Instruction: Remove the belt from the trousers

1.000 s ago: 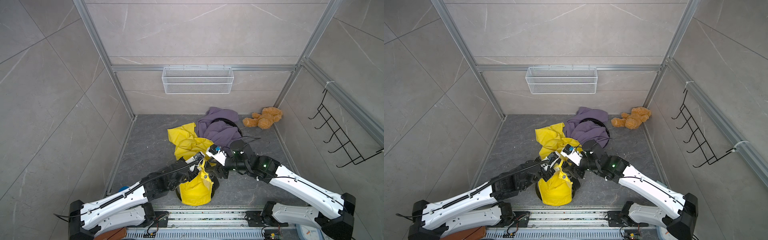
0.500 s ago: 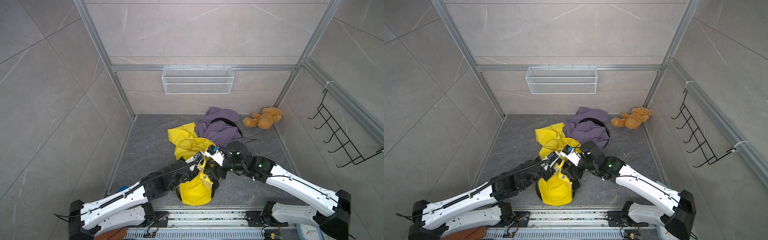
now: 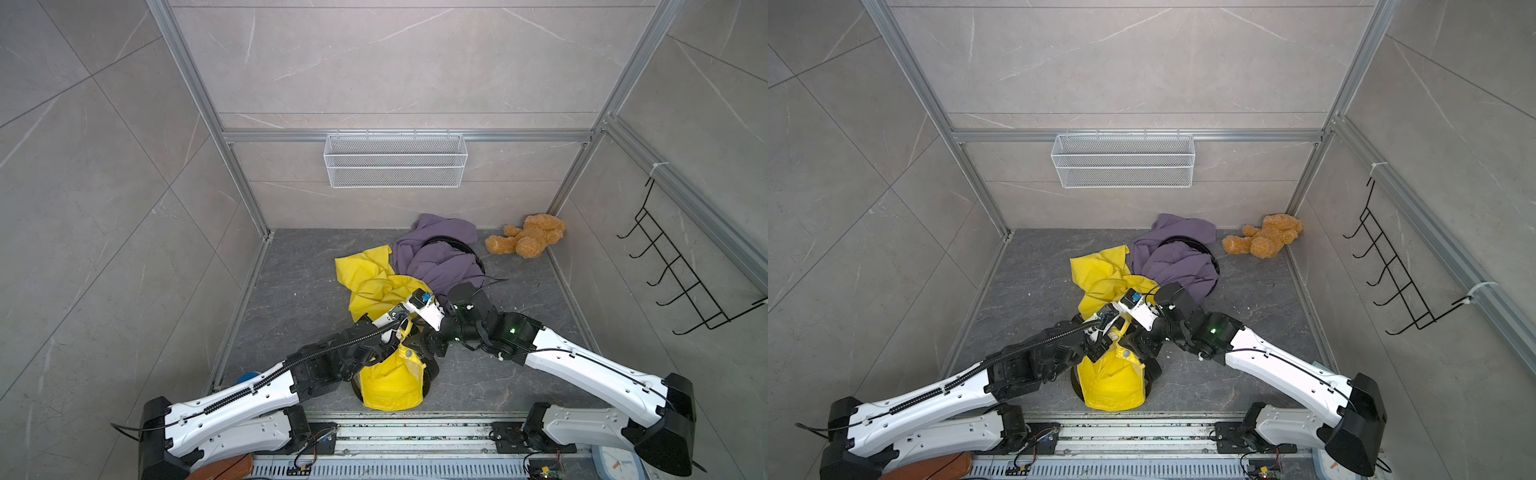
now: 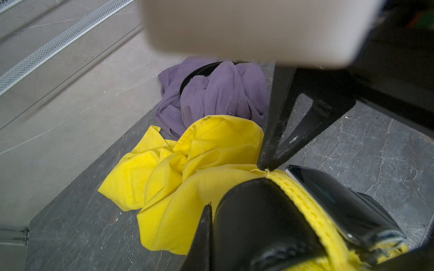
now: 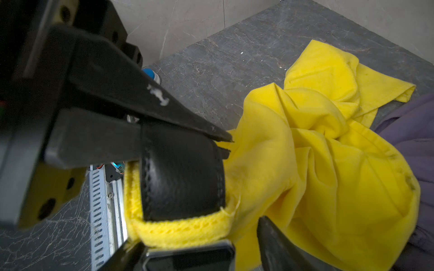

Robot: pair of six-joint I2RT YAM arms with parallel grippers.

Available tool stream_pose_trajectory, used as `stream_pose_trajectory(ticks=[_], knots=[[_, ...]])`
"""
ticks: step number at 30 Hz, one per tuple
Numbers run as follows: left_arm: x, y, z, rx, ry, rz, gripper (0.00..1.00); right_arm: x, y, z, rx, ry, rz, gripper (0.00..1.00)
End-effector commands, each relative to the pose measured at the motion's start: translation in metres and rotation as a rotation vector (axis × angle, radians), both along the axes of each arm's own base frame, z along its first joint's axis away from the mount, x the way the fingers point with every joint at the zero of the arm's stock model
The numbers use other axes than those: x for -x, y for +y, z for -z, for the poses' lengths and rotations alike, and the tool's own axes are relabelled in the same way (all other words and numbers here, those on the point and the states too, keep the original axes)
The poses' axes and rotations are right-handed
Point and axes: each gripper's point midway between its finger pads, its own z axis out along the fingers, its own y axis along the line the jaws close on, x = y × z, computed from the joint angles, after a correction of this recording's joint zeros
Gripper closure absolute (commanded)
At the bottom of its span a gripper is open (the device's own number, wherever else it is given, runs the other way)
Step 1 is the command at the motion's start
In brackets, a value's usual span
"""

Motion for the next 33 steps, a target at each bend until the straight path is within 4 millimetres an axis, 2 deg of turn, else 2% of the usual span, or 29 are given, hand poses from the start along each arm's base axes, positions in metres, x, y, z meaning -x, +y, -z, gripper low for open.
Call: stream_pose_trajectory(ticks=[1, 10, 20, 24, 27, 33], knots=[[-0.003, -0.01, -0.058, 0.21, -0.062, -0.015, 1.0, -0.003, 0.002, 0.009, 0.005, 0.008, 0.028, 0.29], [-0.002, -0.004, -0.062, 0.221, -0.068, -0.031, 1.0, 0.0, 0.0, 0.02, -0.005, 0.021, 0.033, 0.28], [0.001, -0.011, -0.062, 0.209, -0.061, -0.005, 1.0, -0.007, 0.003, 0.006, -0.036, -0.014, 0.048, 0.29], [0.001, -0.01, -0.063, 0.214, -0.065, -0.01, 1.0, -0.007, 0.003, 0.011, -0.028, -0.008, 0.051, 0.34], [0.001, -0.008, -0.064, 0.216, -0.066, -0.011, 1.0, -0.007, 0.004, 0.012, -0.032, -0.002, 0.053, 0.42], [0.001, -0.002, -0.06, 0.205, -0.061, -0.034, 1.0, -0.008, 0.003, 0.009, -0.049, 0.001, 0.058, 0.71]])
